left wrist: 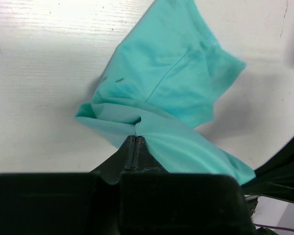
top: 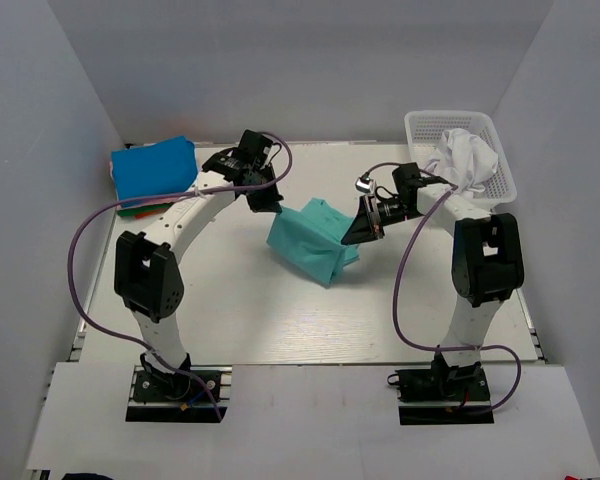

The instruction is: Fold and stack the t-shirts

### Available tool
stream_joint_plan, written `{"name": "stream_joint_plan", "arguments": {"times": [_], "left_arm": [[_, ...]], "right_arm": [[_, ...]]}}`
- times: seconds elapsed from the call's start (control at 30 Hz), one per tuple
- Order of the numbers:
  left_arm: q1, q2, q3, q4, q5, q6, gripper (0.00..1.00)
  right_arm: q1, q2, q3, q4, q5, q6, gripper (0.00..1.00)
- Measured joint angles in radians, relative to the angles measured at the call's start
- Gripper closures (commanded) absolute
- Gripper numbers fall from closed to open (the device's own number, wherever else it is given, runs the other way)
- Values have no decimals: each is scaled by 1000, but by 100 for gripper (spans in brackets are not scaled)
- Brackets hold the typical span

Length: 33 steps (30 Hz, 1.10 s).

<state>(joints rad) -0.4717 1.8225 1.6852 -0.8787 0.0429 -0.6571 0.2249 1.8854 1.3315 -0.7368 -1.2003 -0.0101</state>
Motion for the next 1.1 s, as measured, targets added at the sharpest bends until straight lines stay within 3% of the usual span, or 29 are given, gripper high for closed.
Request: {"name": "stream_joint_plan", "arguments": {"times": [0.4, 0.77, 0.93, 1.1], "left_arm": [[9, 62, 110, 4, 22, 72, 100], [12, -233, -274, -21, 43, 69, 100], [11, -373, -422, -31, 121, 54, 100], [10, -394, -463, -61, 170, 40, 100]], "right_arm": [[-16, 35, 95, -53, -15, -21, 100], [-7, -11, 106, -90, 13, -125, 100], [-4, -16, -18, -81, -14, -177, 100], [3, -16, -134, -111, -58, -212, 100]]}}
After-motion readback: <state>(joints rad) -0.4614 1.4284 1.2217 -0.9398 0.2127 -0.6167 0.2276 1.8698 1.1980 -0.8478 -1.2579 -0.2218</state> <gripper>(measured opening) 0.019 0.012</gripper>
